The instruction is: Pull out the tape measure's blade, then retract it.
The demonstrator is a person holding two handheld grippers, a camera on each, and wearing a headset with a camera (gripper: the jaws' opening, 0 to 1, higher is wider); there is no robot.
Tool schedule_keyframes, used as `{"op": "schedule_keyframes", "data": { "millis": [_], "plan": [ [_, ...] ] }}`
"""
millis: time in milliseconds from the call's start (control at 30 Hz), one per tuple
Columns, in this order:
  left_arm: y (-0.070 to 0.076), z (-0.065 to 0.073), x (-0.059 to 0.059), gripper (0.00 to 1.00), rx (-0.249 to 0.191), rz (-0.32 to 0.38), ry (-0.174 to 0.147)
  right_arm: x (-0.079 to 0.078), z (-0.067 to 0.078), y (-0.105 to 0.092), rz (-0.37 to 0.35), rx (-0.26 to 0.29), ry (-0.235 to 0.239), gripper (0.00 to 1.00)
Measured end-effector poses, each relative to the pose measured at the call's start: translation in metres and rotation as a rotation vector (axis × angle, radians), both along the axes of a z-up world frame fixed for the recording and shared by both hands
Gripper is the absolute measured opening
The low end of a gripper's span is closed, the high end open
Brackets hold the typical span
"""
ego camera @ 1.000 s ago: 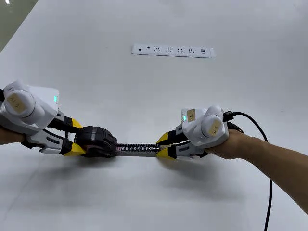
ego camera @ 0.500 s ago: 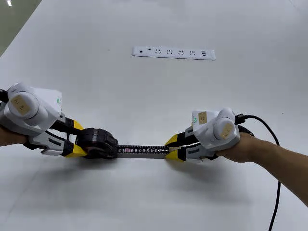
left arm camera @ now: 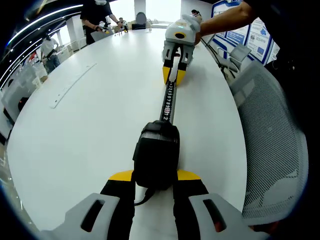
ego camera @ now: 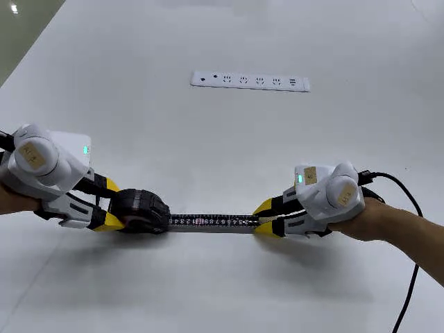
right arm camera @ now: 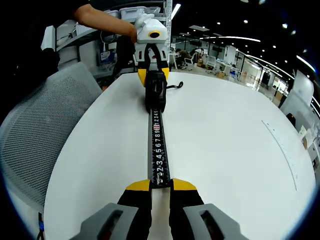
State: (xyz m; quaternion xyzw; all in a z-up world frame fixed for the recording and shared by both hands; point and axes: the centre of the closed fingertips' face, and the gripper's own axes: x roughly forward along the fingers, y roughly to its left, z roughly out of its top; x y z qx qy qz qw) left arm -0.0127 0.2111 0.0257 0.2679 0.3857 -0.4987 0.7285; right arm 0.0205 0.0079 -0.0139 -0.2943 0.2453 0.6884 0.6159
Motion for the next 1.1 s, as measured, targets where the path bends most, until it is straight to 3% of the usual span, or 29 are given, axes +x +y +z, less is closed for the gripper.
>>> {"op": "schedule_keyframes", "data": {
  "millis": [1100],
  "plan": [
    [-0.001, -0.001, -0.001, 0.23, 0.020, -0.018, 0.018, 0.004, 0.001, -0.058, -0.038, -0.071, -0.001, 0.09]
  ]
}}
